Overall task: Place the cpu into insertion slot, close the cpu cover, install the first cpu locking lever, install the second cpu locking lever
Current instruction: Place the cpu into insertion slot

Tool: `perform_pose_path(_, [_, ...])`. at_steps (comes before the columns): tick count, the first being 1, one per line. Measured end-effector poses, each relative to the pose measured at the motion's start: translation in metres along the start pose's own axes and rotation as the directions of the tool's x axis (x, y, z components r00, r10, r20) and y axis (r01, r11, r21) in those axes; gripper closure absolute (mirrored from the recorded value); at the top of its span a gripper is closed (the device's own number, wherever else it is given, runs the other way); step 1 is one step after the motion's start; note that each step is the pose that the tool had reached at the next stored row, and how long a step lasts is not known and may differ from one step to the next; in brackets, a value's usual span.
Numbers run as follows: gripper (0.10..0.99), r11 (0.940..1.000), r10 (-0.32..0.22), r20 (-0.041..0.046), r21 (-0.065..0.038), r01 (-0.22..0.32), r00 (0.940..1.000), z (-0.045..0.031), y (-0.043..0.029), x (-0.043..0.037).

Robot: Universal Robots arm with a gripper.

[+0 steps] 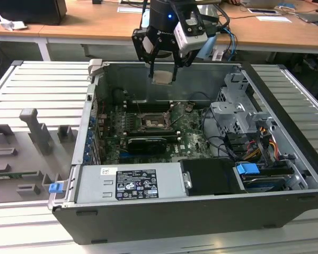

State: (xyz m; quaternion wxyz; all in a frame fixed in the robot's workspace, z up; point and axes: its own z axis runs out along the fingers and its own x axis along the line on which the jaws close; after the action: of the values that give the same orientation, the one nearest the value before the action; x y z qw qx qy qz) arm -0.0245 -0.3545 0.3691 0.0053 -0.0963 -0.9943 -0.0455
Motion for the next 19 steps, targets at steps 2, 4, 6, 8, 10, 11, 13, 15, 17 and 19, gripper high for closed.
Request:
perform_pose_path(2, [0.545, 1.0000, 0.008, 0.0007, 0.000, -0.008, 1.0000, 0.0002, 0.0000, 0.0000])
perform_pose_path(4, [0.545, 0.9998, 0.022, 0.0020, 0.000, -0.022, 0.9998, 0.0004, -0.0001, 0.0000])
perform_pose_path(6, [0.545, 0.9994, 0.033, 0.0030, 0.000, -0.033, 0.9994, 0.0006, -0.0001, 0.0000])
perform_pose_path(8, [0.545, 0.9990, 0.045, 0.0040, 0.000, -0.045, 0.9990, 0.0007, -0.0001, 0.0000])
perform_pose_path(10, [0.545, 0.9979, 0.064, 0.0058, -0.001, -0.064, 0.9979, 0.0009, -0.0001, 0.0000])
perform_pose_path(11, [0.545, 0.9976, 0.070, 0.0062, -0.001, -0.070, 0.9975, 0.0010, -0.0001, 0.0000])
perform_pose_path(13, [0.545, 0.9968, 0.079, 0.0071, -0.001, -0.079, 0.9968, 0.0010, -0.0001, 0.0000])
perform_pose_path(15, [0.545, 0.9959, 0.090, 0.0080, -0.001, -0.090, 0.9959, 0.0011, -0.0001, 0.0000])
perform_pose_path(17, [0.545, 0.9950, 0.100, 0.0089, -0.002, -0.100, 0.9949, 0.0020, -0.0002, 0.0000])
perform_pose_path(19, [0.545, 0.9947, 0.102, 0.0091, -0.002, -0.102, 0.9947, 0.0030, -0.0003, -0.0001])
